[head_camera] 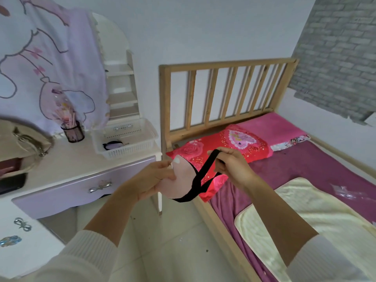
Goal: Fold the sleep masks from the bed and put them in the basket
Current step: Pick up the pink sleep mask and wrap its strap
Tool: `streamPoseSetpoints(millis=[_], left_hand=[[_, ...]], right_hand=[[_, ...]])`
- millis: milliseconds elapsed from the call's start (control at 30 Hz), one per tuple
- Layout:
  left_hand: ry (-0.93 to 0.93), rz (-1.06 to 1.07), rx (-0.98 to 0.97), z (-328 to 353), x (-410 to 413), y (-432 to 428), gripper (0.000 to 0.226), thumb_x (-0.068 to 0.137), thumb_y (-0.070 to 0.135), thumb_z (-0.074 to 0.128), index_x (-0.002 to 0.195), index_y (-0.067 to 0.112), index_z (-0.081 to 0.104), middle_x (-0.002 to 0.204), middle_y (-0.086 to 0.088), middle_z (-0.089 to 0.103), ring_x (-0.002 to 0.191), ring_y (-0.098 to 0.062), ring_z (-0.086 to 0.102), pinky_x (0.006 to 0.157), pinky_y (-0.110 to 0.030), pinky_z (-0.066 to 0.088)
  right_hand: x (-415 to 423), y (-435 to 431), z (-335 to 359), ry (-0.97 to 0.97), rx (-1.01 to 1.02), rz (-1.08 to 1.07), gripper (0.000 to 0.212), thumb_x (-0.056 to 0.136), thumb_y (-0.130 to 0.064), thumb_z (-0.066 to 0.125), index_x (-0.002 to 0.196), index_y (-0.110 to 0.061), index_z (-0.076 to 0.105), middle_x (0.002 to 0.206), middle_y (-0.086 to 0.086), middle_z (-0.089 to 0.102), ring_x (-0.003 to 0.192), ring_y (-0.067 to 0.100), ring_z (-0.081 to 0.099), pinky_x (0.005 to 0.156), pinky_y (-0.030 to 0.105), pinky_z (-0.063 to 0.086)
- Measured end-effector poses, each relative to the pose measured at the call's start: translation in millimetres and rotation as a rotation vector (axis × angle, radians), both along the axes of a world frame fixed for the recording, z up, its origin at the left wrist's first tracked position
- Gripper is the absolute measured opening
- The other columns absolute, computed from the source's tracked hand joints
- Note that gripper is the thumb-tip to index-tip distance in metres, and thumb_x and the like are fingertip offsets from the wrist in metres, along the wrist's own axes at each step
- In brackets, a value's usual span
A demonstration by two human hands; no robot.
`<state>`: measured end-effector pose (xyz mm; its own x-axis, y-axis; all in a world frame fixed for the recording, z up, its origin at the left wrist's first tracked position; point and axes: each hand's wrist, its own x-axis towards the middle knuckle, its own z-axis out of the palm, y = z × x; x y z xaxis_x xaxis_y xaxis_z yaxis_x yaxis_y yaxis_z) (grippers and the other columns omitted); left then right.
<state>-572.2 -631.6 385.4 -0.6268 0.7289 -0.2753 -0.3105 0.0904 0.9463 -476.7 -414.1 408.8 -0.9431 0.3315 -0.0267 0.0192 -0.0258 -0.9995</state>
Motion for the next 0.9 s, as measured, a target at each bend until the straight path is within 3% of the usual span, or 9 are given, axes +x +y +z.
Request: streamPoseSetpoints(millis=[67, 167, 233, 333, 400, 467, 600, 767, 900], left_hand=[[0.045, 0.067, 0.009, 0.8, -0.6, 7.6, 0.039, 0.061, 0.004, 0.059, 0.098, 0.013, 0.072, 0.093, -0.011, 0.072, 0.087, -0.027, 0.067, 0.067, -0.029, 0.055], [0.093, 0.337, 0.012, -4.5, -10.7, 13.0, 0.039, 0.062, 0.004, 0.060, 0.099, 0.012, 0.069, 0.099, -0.013, 0.064, 0.092, -0.033, 0.058, 0.077, -0.038, 0.048], [0.112, 0.416, 0.017, -6.7, -13.2, 17.2, 0.034, 0.061, 0.004, 0.061, 0.093, 0.016, 0.069, 0.093, -0.010, 0.061, 0.087, -0.030, 0.054, 0.077, -0.040, 0.044], [0.188, 0.384, 0.015, -5.4, -7.6, 30.9, 0.028, 0.057, 0.007, 0.062, 0.082, 0.017, 0.066, 0.086, -0.007, 0.061, 0.084, -0.027, 0.054, 0.076, -0.041, 0.043], [0.194, 0.352, 0.047, -4.1, -4.2, 39.1, 0.026, 0.056, 0.004, 0.063, 0.075, 0.022, 0.068, 0.077, 0.000, 0.067, 0.083, -0.027, 0.058, 0.074, -0.041, 0.046], [0.210, 0.331, 0.076, -2.6, -3.2, 44.3, 0.030, 0.056, 0.001, 0.064, 0.069, 0.027, 0.070, 0.072, 0.006, 0.068, 0.084, -0.026, 0.060, 0.073, -0.041, 0.047], [0.260, 0.316, 0.106, -0.2, -0.6, 51.0, 0.031, 0.060, -0.002, 0.066, 0.069, 0.028, 0.069, 0.078, 0.003, 0.068, 0.088, -0.027, 0.062, 0.075, -0.044, 0.051], [0.280, 0.218, 0.125, 3.0, 4.8, 62.9, 0.038, 0.075, -0.017, 0.062, 0.089, 0.019, 0.066, 0.085, -0.001, 0.070, 0.084, -0.019, 0.067, 0.072, -0.038, 0.057], [0.317, 0.177, 0.157, 6.7, 7.5, 64.8, 0.046, 0.074, -0.017, 0.067, 0.097, 0.022, 0.064, 0.081, 0.009, 0.076, 0.079, -0.008, 0.072, 0.069, -0.029, 0.061]], right_hand=[[2.5, 10.2, 6.2, -0.057, -0.017, 0.019, 0.008, 0.074, -0.015, 0.061, 0.069, -0.009, 0.064, 0.039, -0.002, 0.039, 0.037, 0.015, 0.031, 0.047, 0.026, 0.039], [11.0, 29.2, 12.6, -0.198, -0.009, 0.024, 0.023, 0.067, -0.016, 0.062, 0.047, -0.013, 0.053, 0.036, 0.000, 0.034, 0.033, 0.016, 0.027, 0.040, 0.022, 0.035], [14.1, 35.2, 13.4, -0.160, -0.236, 0.005, 0.029, 0.073, -0.016, 0.058, 0.044, -0.013, 0.056, 0.035, 0.000, 0.039, 0.031, 0.014, 0.033, 0.041, 0.021, 0.042], [13.9, 34.6, 17.2, 0.071, -0.721, 0.005, 0.029, 0.076, -0.015, 0.049, 0.077, -0.005, 0.077, 0.062, 0.005, 0.072, 0.054, 0.016, 0.068, 0.064, 0.026, 0.060], [11.4, 33.1, 18.9, 0.156, -0.810, 0.023, 0.035, 0.085, -0.008, 0.041, 0.105, -0.004, 0.069, 0.090, 0.013, 0.078, 0.072, 0.019, 0.075, 0.069, 0.028, 0.061], [9.3, 28.9, 18.7, 0.127, -0.578, -0.038, 0.035, 0.094, -0.002, 0.037, 0.116, -0.015, 0.061, 0.096, 0.013, 0.077, 0.070, 0.023, 0.076, 0.066, 0.029, 0.061], [7.4, 22.1, 19.4, 0.119, 0.040, -0.091, 0.036, 0.086, 0.005, 0.062, 0.117, -0.015, 0.066, 0.076, 0.000, 0.077, 0.052, 0.019, 0.069, 0.057, 0.029, 0.060], [1.0, 14.7, 25.1, 0.046, 0.733, 0.047, 0.022, 0.067, -0.028, 0.076, 0.087, -0.023, 0.067, 0.084, -0.002, 0.068, 0.056, 0.002, 0.056, 0.055, 0.017, 0.045], [-5.0, 13.1, 30.0, -0.020, 0.830, 0.071, 0.030, 0.057, -0.034, 0.077, 0.084, -0.027, 0.066, 0.090, -0.003, 0.069, 0.076, 0.015, 0.061, 0.066, 0.032, 0.052]])
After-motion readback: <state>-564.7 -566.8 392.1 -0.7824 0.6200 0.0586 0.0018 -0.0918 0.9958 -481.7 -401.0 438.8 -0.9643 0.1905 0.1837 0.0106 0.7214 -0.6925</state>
